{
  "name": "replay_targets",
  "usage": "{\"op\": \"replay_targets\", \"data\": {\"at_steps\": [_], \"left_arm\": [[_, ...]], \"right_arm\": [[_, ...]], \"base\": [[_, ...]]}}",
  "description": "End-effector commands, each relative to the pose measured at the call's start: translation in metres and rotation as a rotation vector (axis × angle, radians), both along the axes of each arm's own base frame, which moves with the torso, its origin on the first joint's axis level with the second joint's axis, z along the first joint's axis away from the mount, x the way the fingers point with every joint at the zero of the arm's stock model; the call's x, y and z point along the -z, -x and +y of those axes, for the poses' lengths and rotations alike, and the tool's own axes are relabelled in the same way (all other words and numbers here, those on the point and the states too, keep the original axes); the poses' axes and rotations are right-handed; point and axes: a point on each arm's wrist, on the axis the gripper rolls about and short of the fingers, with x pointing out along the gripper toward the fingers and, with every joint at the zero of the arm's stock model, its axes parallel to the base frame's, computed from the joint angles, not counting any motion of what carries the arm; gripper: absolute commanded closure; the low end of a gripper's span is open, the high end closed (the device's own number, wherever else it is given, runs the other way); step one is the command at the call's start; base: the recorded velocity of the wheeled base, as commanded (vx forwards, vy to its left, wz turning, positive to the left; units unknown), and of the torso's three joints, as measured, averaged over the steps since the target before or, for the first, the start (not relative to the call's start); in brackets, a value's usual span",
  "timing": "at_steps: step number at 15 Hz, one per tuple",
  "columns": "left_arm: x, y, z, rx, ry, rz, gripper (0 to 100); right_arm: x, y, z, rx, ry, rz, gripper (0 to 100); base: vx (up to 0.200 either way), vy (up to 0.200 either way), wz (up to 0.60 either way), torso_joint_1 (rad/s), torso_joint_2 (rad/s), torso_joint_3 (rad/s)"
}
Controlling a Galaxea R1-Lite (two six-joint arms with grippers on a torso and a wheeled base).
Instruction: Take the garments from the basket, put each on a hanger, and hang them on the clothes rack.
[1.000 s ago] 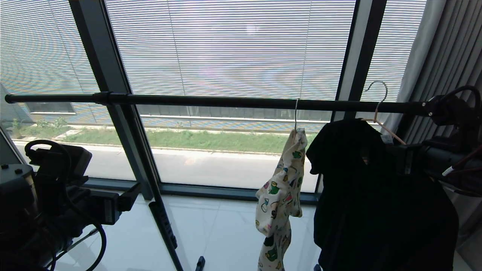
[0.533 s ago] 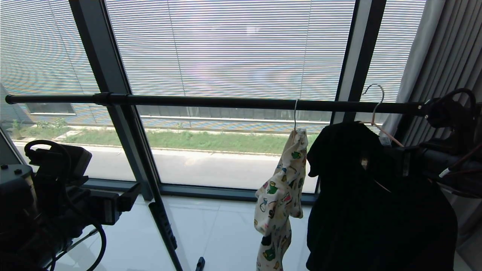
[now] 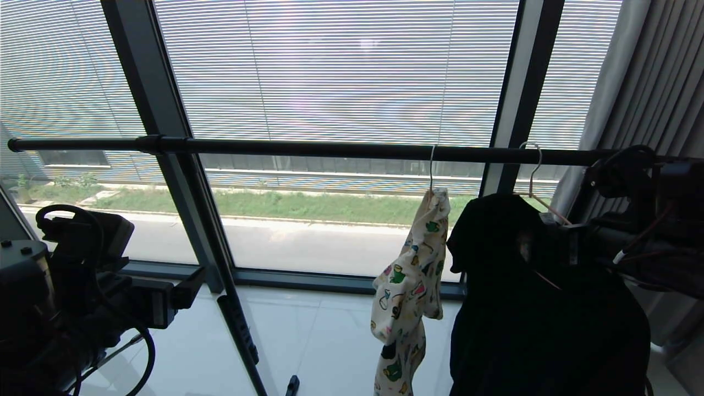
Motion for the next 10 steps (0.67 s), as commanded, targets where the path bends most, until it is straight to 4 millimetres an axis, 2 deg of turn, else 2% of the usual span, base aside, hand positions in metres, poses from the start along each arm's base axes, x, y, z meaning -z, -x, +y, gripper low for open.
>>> {"op": "replay_targets", "data": {"at_steps": [1, 2, 3, 8, 10], "left_arm": [[0.0, 0.0, 0.0, 0.0, 0.0, -0.001, 0], [0.0, 0.0, 0.0, 0.0, 0.0, -0.001, 0], [0.0, 0.0, 0.0, 0.0, 0.0, -0.001, 0], [0.0, 0.0, 0.001, -0.004, -0.002, -0.001, 0], [-0.001, 0.0, 0.001, -0.009, -0.001, -0.004, 0]], "right_arm": [[0.002, -0.002, 0.001, -0.001, 0.003, 0.008, 100], [0.002, -0.001, 0.001, -0.001, 0.003, 0.007, 100], [0.001, -0.001, 0.001, 0.001, 0.0, 0.004, 0], [-0.011, 0.011, -0.005, 0.003, -0.007, -0.035, 0], [-0.013, 0.03, -0.013, 0.0, 0.07, -0.015, 0]], "base": [[0.0, 0.0, 0.0, 0.0, 0.0, 0.0], [0.0, 0.0, 0.0, 0.0, 0.0, 0.0], [0.0, 0.0, 0.0, 0.0, 0.0, 0.0], [0.0, 0.0, 0.0, 0.0, 0.0, 0.0], [0.0, 0.0, 0.0, 0.0, 0.0, 0.0]]}}
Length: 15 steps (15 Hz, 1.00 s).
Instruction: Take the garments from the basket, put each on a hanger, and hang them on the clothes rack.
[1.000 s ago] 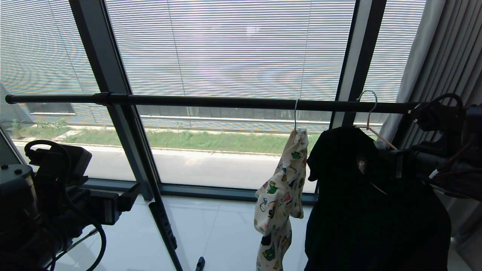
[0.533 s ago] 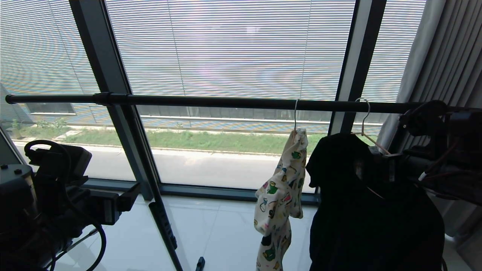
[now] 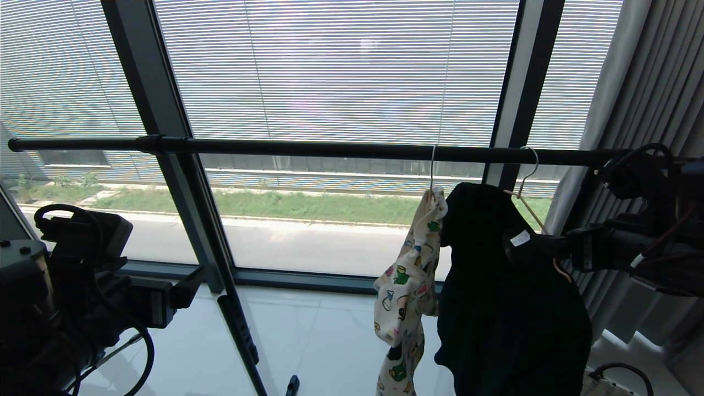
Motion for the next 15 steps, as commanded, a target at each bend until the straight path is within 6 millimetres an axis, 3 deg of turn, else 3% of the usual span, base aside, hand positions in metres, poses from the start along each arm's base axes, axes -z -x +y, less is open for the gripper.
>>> {"op": "replay_targets", "data": {"at_steps": [1, 4, 15], "left_arm": [[0.0, 0.0, 0.0, -0.003, -0.001, 0.001, 0], [-0.001, 0.0, 0.002, -0.012, 0.001, -0.005, 0], [-0.009, 0.007, 0.01, -0.066, 0.003, -0.051, 0]], "right_arm": [[-0.006, 0.021, -0.009, -0.006, 0.039, -0.021, 0], [-0.007, 0.035, -0.015, -0.026, 0.081, -0.05, 0], [-0.017, 0.055, -0.026, 0.011, 0.175, -0.133, 0]], "base": [[0.0, 0.0, 0.0, 0.0, 0.0, 0.0], [0.0, 0.0, 0.0, 0.0, 0.0, 0.0], [-0.2, 0.0, 0.0, 0.004, 0.0, 0.001]]}}
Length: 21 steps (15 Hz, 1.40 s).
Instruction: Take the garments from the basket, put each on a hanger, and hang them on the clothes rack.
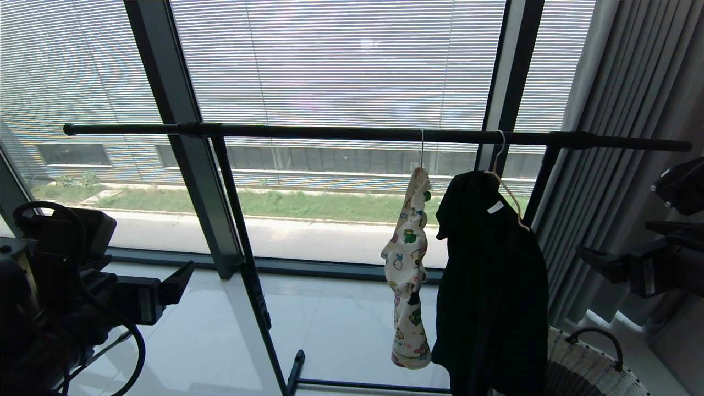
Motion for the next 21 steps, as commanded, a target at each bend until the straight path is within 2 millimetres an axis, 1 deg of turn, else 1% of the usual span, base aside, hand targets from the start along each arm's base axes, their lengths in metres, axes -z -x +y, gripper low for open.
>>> {"op": "replay_targets", "data": {"at_steps": [1, 4, 7, 12, 14, 18, 21], "left_arm": [[-0.004, 0.007, 0.007, -0.035, 0.004, -0.029, 0], [0.001, 0.017, 0.018, -0.096, 0.005, -0.028, 0], [0.001, 0.023, 0.024, -0.133, 0.007, -0.036, 0], [0.006, 0.034, 0.026, -0.142, 0.012, -0.043, 0], [0.005, 0.033, 0.03, -0.17, 0.012, -0.043, 0], [0.005, 0.034, 0.03, -0.173, 0.01, -0.046, 0], [0.005, 0.034, 0.031, -0.174, 0.01, -0.046, 0]], "right_arm": [[-0.002, 0.009, -0.005, 0.012, 0.001, -0.024, 0], [0.003, 0.022, -0.013, 0.017, 0.019, -0.033, 0], [0.007, 0.028, -0.018, 0.035, 0.03, -0.034, 0], [0.013, 0.034, -0.03, 0.094, 0.056, -0.032, 0], [0.013, 0.034, -0.031, 0.1, 0.058, -0.03, 0], [0.013, 0.033, -0.033, 0.111, 0.075, -0.03, 0], [0.013, 0.033, -0.033, 0.111, 0.077, -0.029, 0]], "base": [[-0.2, 0.0, 0.0, -0.002, -0.01, 0.007], [-0.2, 0.0, 0.0, 0.004, 0.0, 0.002], [-0.2, 0.0, 0.0, 0.001, 0.0, 0.004], [0.0, 0.0, 0.0, 0.0, 0.0, 0.0], [0.0, 0.0, 0.0, 0.0, 0.0, 0.0], [0.0, 0.0, 0.0, 0.0, 0.0, 0.0], [0.0, 0.0, 0.0, -0.154, 0.36, 0.191]]}}
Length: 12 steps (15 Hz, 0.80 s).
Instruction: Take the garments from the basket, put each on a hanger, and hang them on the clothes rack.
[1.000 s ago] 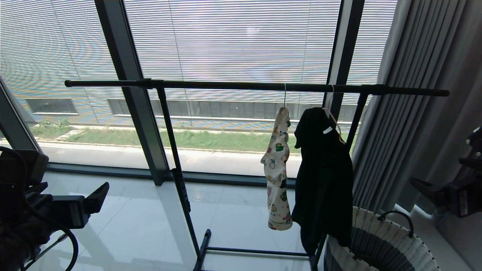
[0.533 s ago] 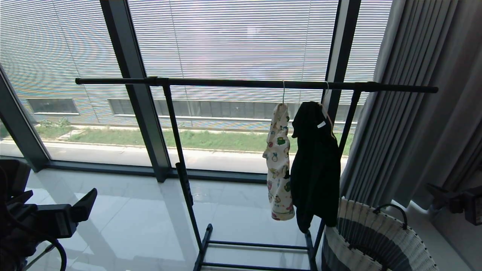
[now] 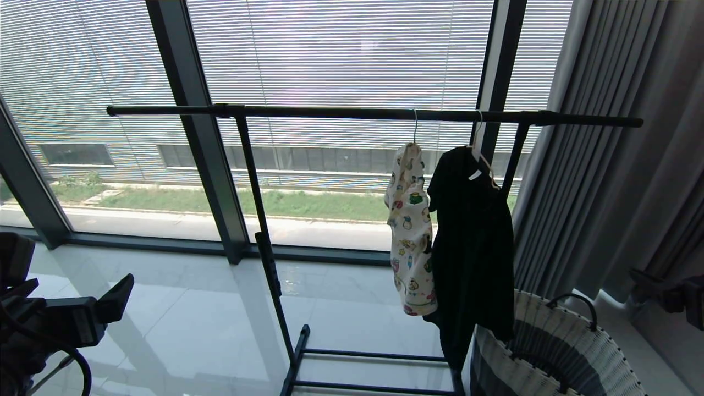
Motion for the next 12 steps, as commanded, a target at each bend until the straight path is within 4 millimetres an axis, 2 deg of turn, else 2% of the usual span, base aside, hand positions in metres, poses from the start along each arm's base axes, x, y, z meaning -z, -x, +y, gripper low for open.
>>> {"op": "replay_targets", "data": {"at_steps": [1, 12], "left_arm": [[0.0, -0.0001, -0.0001, 0.001, 0.0, 0.0, 0], [-0.0007, 0.0042, 0.0004, -0.002, 0.0, -0.014, 0]], "right_arm": [[0.0003, -0.0005, 0.0001, 0.0, 0.001, 0.003, 0], [-0.0005, 0.0004, -0.0052, 0.038, -0.001, -0.005, 0]], "base": [[0.0, 0.0, 0.0, -0.232, 0.5, 0.276], [0.0, 0.0, 0.0, -0.216, 0.5, 0.287]]}}
